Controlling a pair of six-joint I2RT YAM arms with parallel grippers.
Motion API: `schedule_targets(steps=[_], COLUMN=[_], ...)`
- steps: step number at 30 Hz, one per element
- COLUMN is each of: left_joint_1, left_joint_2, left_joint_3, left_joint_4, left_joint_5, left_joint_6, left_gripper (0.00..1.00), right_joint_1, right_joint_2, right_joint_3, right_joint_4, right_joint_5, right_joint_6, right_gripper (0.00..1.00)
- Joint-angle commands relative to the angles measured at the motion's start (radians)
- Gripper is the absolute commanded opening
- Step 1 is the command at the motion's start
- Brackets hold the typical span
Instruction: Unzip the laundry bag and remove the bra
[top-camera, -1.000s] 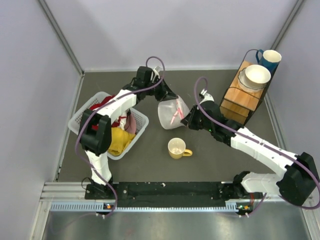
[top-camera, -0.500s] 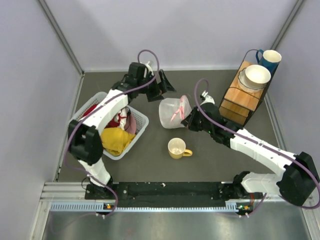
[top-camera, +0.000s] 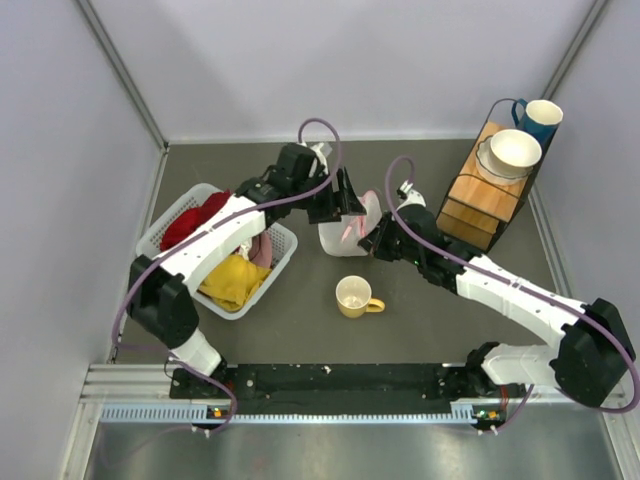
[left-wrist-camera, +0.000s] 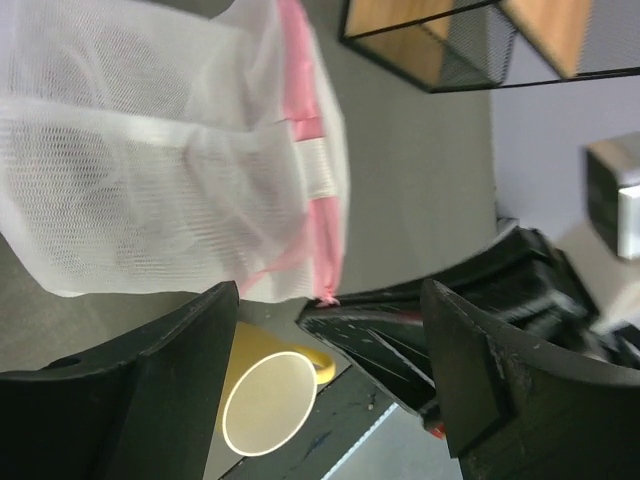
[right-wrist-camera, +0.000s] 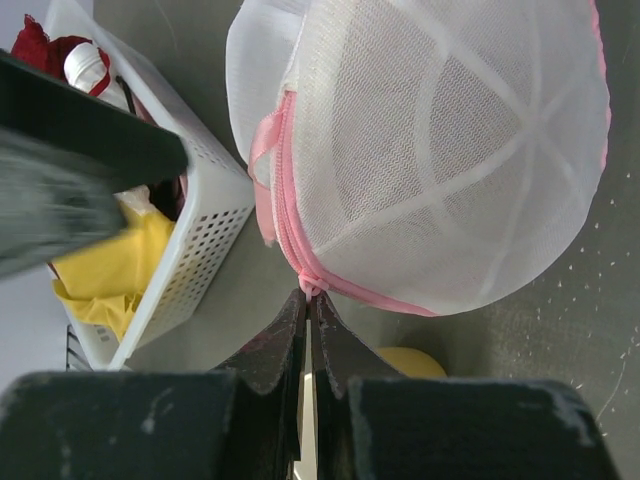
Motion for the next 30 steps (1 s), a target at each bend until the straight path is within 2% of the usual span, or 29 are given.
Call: schedule_targets(steps=[1, 5, 8, 11, 12, 13, 16, 23, 30], left_joint_1=[-0.018, -0.041, -0.057, -0.066, -0.066, -0.066, -0.043, 0.075, 0.104], left_joint_2=[0.053, 0.088, 0.111, 0.128, 0.131, 0.133, 0.113, 0.056, 0.151], left_joint_3=[0.011, 0.013, 0.022, 0.029, 0.029, 0.031, 0.049, 0.091, 0.203], left_joint_4=[-0.031, 0.0, 0.009, 0.02, 0.024, 0.024, 0.011, 0.009, 0.02], left_joint_5=[-0.045, -0.031, -0.022, -0.008, -0.005, -0.003, 0.004, 0.07, 0.092], left_joint_6=[0.017, 0.009, 0.006, 0.003, 0.005, 0.008, 0.016, 0.026, 0.069], left_gripper=[0.79, 0.76, 0.67, 0.34, 0.2, 0.0, 0.0, 0.0, 0.0], right_joint_1=[0.009, 0.009, 0.009, 0.01, 0.007, 0.01, 0.003, -0.065, -0.043], right_joint_2=[-0.003, 0.007, 0.01, 0.016, 0.014, 0.014, -0.013, -0.118, -0.19], right_joint_3=[0.023, 0.023, 0.023, 0.025, 0.025, 0.022, 0.003, -0.185, -0.157], right_joint_4=[0.048, 0.048, 0.05, 0.048, 0.044, 0.04, -0.002, -0.018, -0.03], right_joint_5=[-0.012, -0.016, -0.025, -0.036, -0.036, -0.033, -0.006, -0.012, -0.05], right_joint_6=[-0.012, -0.01, -0.01, -0.013, -0.016, -0.015, -0.024, -0.039, -0.048], right_gripper=[0.0, 0.0, 0.0, 0.0, 0.0, 0.0, 0.0, 0.0, 0.0])
